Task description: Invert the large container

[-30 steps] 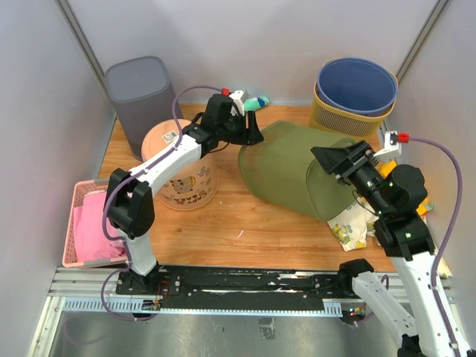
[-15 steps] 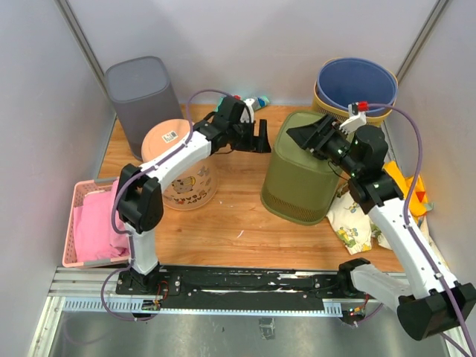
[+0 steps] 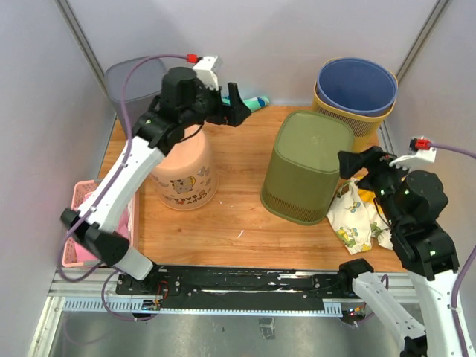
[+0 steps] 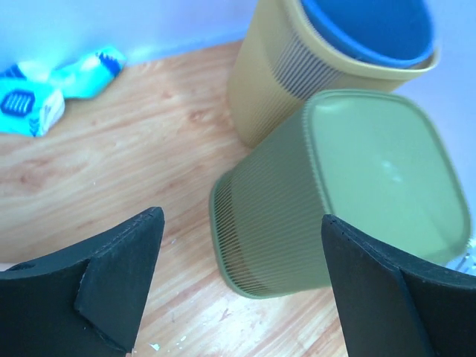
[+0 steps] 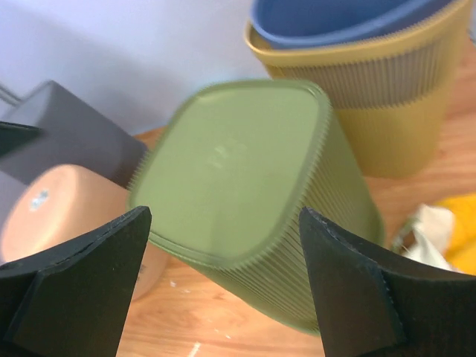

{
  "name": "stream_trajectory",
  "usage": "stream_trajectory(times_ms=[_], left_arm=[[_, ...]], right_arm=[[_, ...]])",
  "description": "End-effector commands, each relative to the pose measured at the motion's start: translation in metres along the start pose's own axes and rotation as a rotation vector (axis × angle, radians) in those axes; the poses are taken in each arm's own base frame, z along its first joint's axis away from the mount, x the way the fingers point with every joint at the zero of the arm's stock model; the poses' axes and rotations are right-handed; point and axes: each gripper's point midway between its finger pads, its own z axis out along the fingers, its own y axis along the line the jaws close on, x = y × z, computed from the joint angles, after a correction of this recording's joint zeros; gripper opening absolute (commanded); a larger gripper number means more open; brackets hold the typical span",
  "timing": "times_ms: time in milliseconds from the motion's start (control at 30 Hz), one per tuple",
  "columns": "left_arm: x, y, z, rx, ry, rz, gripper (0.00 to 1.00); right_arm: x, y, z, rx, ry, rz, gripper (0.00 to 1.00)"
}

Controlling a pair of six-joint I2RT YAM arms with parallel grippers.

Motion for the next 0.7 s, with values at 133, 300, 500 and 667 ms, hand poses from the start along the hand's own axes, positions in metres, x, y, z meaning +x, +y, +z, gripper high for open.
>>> stream_trajectory(times_ms=[133,300,500,667], left_arm=[[0.014,-0.002,-0.045,0.008,-0.022,0.054,0.94],[0.05,0.009,-0.028,0.014,0.041,0.054,0.94],[0.046,0.021,0.007,-0.01,0.035,-0.001,0.94],[0.041,0.047,0.031,-0.071,0.036,-0.074,0.93]], right_arm=[[0.085,-0.026,0.018,0.018,0.235,0.016,0.85],[0.104,0.011,0.053,-0.166,0.299,0.12,0.84],[0.12,0.05,0.102,-0.326,0.338,0.265,0.82],[0.121,0.059,0.121,-0.322,0.386,0.264,0.81]])
